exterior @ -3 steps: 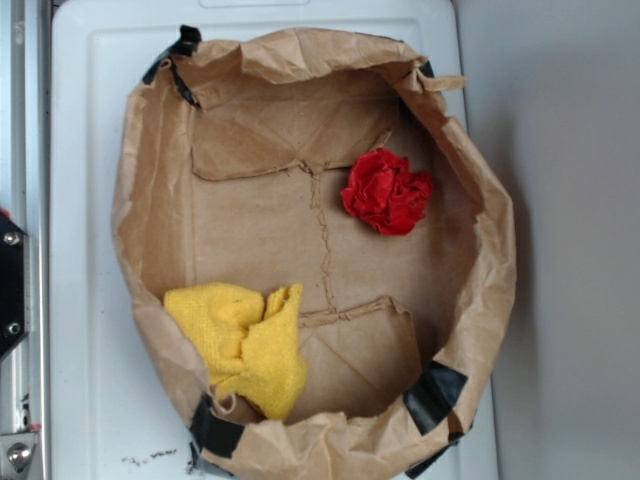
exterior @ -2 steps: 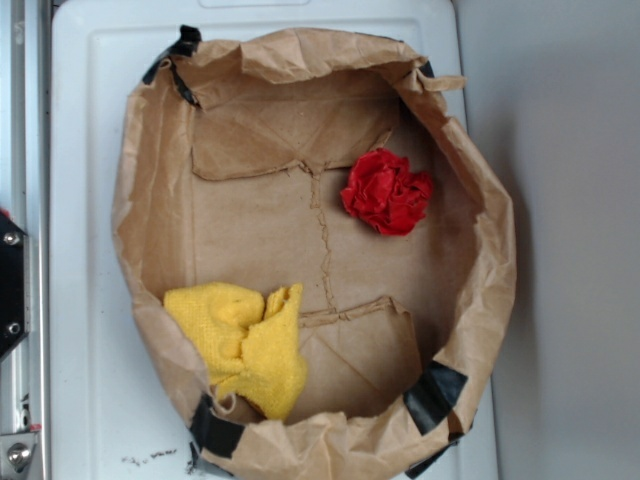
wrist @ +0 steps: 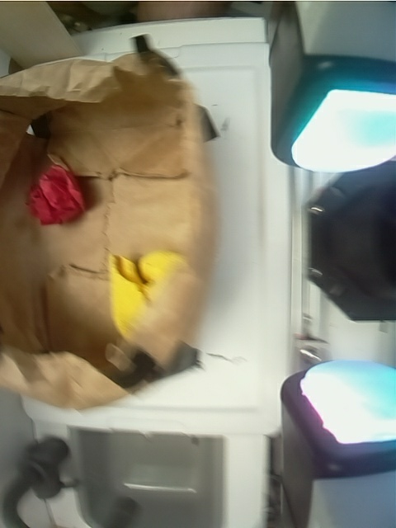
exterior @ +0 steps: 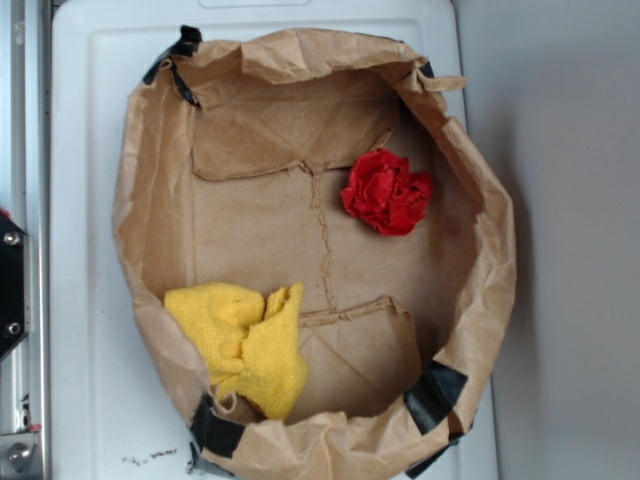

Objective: Grab the yellow cloth.

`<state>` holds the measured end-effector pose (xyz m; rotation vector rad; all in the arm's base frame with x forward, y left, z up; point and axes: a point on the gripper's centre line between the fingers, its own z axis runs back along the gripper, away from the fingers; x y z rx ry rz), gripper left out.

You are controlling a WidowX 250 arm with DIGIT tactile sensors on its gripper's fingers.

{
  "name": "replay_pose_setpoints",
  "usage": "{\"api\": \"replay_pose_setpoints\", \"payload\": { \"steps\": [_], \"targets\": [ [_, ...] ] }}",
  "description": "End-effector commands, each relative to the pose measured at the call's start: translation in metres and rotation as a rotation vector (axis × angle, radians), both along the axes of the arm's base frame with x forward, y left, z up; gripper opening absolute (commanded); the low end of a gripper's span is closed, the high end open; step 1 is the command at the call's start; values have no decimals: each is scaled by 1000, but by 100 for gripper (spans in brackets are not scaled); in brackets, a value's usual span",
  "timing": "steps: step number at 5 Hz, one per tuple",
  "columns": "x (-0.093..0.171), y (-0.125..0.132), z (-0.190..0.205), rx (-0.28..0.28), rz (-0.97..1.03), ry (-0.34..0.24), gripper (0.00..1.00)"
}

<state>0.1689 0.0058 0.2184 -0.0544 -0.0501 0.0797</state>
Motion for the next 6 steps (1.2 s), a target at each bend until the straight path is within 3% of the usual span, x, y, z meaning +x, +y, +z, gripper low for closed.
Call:
{"api": "replay_pose_setpoints", "payload": {
  "steps": [1,4,5,6],
  "targets": [
    [92,32,2,12,98,13,100],
    [92,32,2,12,98,13,100],
    [89,22,-40,27,138,66,100],
    [86,16,-61,35,207,76,100]
  ]
}}
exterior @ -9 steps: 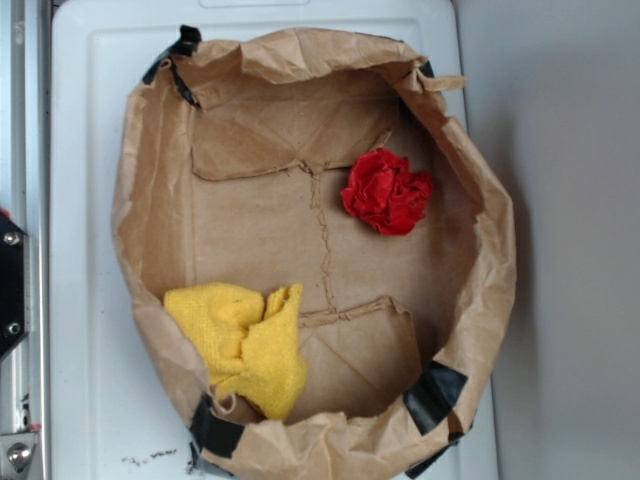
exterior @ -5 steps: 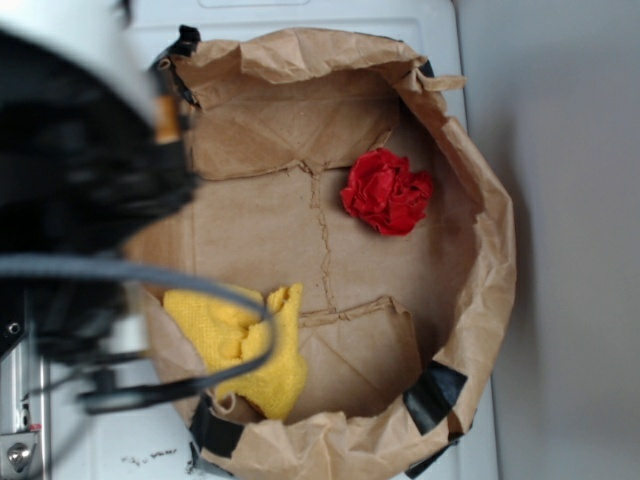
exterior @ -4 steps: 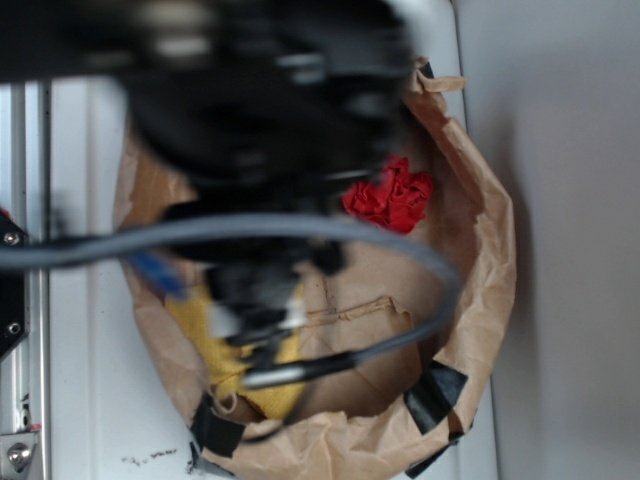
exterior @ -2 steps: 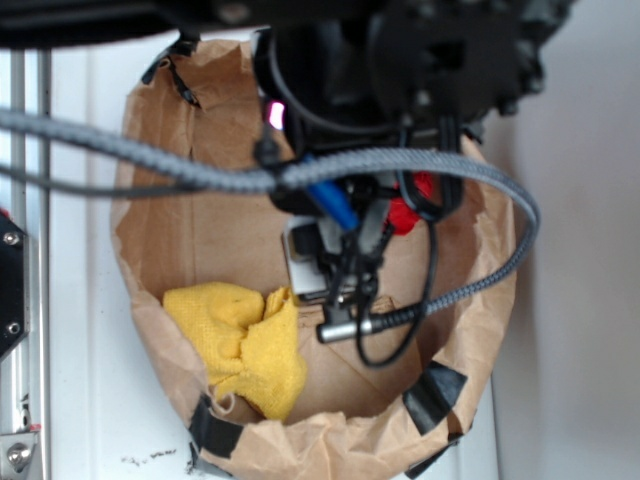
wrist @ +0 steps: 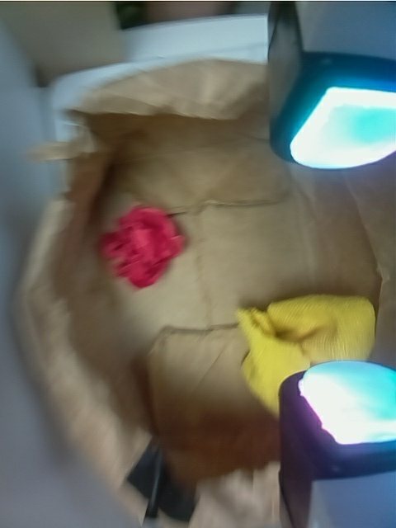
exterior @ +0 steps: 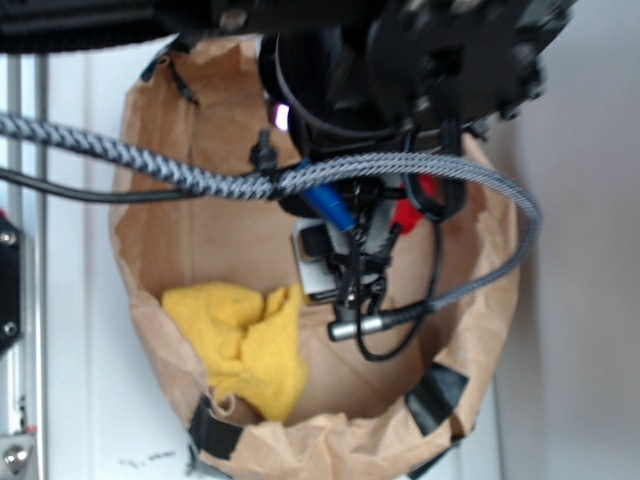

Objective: Grab the yellow cloth.

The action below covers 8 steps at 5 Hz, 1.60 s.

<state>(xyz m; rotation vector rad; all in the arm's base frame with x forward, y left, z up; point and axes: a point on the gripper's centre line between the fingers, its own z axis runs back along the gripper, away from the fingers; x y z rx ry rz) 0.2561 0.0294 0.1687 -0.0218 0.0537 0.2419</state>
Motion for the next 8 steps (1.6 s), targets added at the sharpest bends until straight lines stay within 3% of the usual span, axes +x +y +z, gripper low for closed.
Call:
{"api": "replay_pose_setpoints", "payload": {
  "steps": [1,2,3,4,5,6,7,8],
  "targets": [
    [-6,-11,-33,24,69,-42,100],
    [-4,-16,-63,14,124,-17,100],
    [-3,-32,-90,-103,99,-3,100],
    [-5,-54,-90,-283,51,53,100],
    [-17,-69,-92,-376,-2,124,100],
    [-28,-74,-93,-416,-54,157,100],
    [-35,-77,-104,-400,-88,187,100],
    [-33,-76,-107,-368,-81,182,0]
  ]
}}
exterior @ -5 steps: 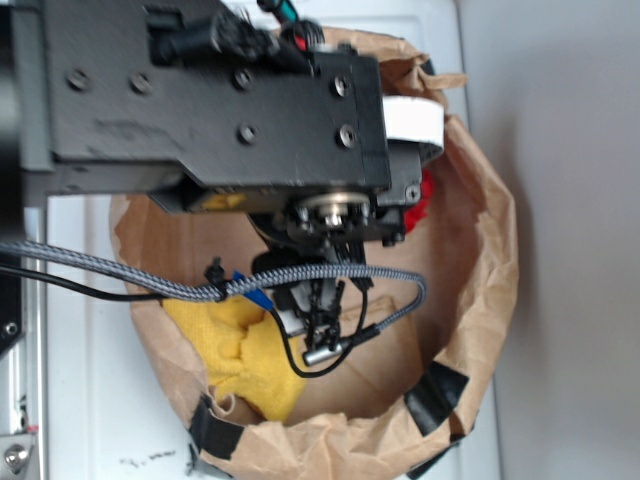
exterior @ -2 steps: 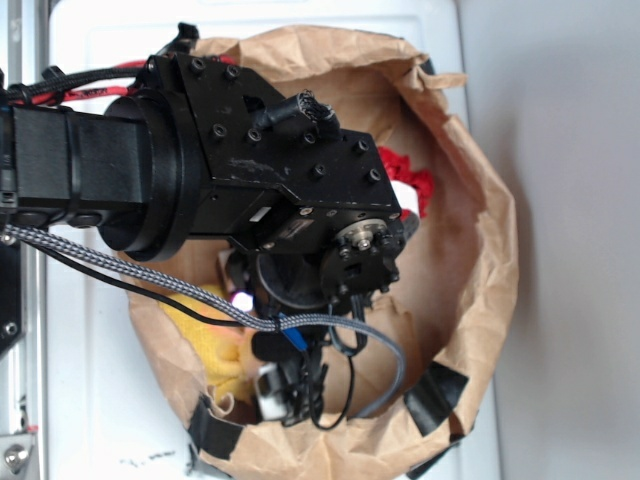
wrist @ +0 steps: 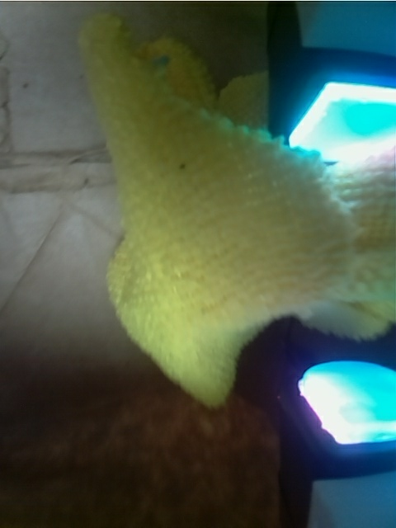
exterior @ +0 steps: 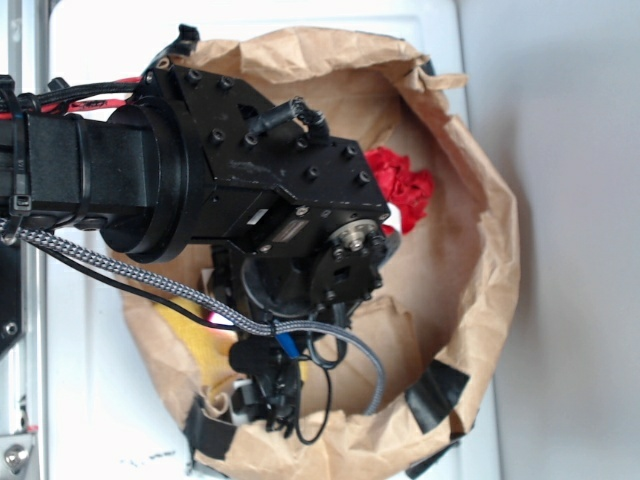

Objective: Grab the yellow cloth.

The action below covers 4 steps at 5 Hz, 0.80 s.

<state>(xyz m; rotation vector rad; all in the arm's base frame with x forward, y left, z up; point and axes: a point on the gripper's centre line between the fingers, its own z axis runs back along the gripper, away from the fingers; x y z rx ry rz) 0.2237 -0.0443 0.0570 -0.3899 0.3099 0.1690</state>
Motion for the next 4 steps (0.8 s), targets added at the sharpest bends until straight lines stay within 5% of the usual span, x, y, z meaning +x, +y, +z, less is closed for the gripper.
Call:
{"api": "replay_pose_setpoints", "payload": {
  "steps": [1,2,3,4],
  "targets": [
    [6,3,10,28,9,-70,0],
    [14,11,20,14,20,-107,0],
    [21,26,46,78,21,-204,0],
    [39,70,93,149,-151,-324,0]
  ]
}}
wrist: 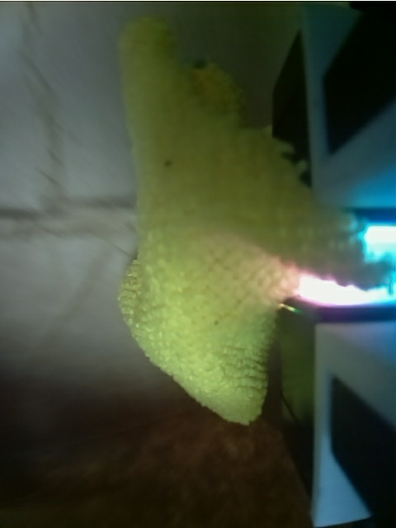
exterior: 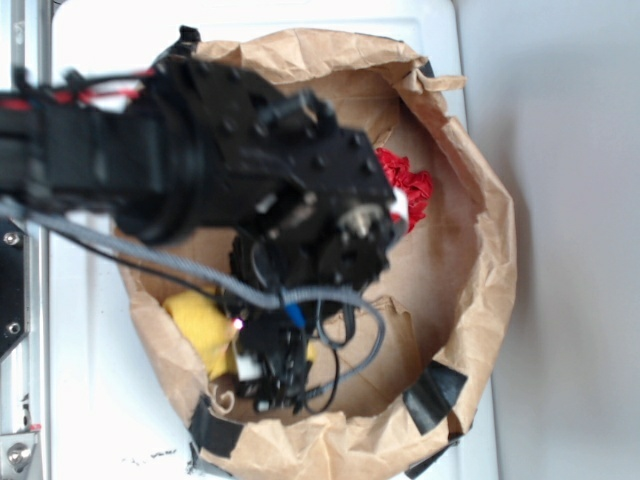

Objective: Grab the yellow cloth.

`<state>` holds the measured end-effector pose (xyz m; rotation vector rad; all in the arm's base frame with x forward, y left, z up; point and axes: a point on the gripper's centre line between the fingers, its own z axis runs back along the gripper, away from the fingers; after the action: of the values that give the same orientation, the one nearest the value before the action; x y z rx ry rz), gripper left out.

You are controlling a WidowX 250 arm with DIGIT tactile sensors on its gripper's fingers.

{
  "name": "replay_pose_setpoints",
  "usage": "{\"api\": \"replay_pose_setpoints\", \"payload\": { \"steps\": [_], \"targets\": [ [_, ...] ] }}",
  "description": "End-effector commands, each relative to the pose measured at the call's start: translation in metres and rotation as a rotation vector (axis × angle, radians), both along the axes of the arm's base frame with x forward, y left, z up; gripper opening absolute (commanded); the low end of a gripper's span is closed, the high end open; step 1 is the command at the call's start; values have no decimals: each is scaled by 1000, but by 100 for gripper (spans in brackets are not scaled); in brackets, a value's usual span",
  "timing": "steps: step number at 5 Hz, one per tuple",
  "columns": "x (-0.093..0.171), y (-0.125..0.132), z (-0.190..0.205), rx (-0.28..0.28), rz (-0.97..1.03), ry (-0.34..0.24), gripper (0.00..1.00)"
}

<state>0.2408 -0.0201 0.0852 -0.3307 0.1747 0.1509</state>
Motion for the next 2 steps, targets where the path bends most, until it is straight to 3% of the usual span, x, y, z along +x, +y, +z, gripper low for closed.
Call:
{"api": "replay_pose_setpoints", "payload": {
  "steps": [1,2],
  "targets": [
    [32,86,107,182,-155,-302,0],
    [0,85,147,246,-101,-341,0]
  ]
}}
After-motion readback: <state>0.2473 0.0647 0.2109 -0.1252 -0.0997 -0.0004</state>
